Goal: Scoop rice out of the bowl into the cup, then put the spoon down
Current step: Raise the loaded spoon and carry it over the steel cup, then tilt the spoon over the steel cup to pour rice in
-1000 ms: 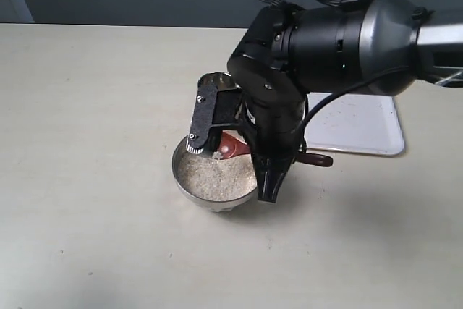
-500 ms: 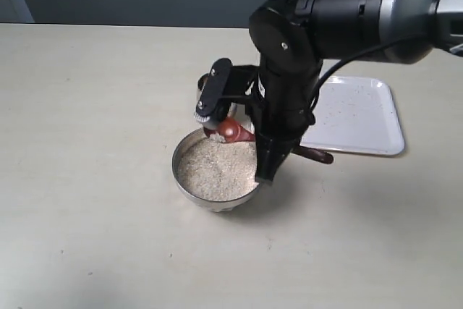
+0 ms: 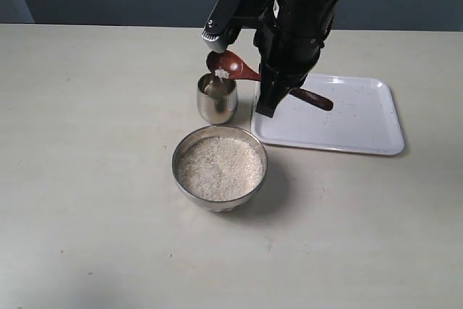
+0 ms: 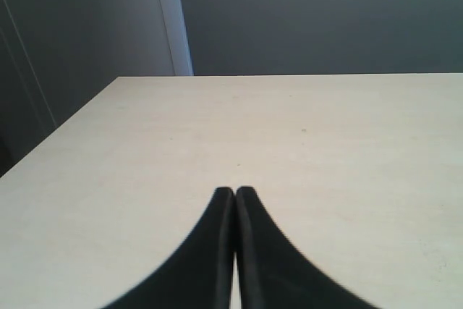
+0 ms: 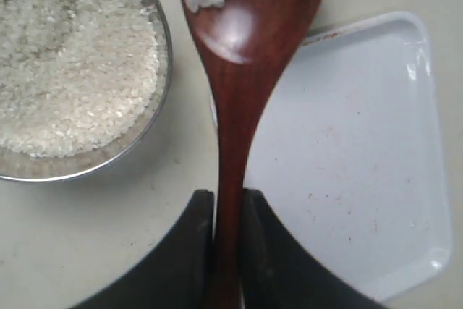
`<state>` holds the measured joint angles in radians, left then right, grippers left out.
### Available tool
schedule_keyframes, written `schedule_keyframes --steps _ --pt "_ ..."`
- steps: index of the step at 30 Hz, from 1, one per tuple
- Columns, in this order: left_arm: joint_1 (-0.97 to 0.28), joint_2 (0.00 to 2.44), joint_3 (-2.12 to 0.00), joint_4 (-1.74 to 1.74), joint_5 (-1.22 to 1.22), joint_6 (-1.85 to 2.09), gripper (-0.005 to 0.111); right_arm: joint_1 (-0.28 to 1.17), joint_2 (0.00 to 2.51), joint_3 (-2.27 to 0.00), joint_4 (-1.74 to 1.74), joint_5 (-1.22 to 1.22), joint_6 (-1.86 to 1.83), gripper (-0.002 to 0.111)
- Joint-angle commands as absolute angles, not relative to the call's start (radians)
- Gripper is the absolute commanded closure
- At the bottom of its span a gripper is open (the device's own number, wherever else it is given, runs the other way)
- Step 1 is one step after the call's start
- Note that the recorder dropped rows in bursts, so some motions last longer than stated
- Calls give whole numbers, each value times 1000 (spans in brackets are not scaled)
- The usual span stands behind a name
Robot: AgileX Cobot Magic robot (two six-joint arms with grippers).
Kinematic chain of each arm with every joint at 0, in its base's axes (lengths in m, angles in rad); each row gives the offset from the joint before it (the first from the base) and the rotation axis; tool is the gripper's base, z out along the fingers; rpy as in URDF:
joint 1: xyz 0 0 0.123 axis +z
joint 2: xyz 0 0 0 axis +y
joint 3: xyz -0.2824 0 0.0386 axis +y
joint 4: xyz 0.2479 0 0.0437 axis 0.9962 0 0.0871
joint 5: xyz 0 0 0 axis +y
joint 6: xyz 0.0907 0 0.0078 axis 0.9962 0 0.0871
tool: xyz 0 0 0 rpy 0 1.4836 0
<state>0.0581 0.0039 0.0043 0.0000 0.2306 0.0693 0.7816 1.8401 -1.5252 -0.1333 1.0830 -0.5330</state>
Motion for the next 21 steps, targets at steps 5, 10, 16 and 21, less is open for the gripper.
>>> schedule_keyframes --steps 5,10,16,21 --pt "57 0 0 0 217 67 106 755 1938 -1564 -56 1094 -607 109" --pt "57 0 0 0 217 67 106 725 1977 -1630 -48 1092 -617 109" --pt "57 0 0 0 217 67 106 686 2032 -1716 -20 1090 -632 109" --pt "57 0 0 0 217 67 106 686 2077 -1752 -40 1074 -632 109"
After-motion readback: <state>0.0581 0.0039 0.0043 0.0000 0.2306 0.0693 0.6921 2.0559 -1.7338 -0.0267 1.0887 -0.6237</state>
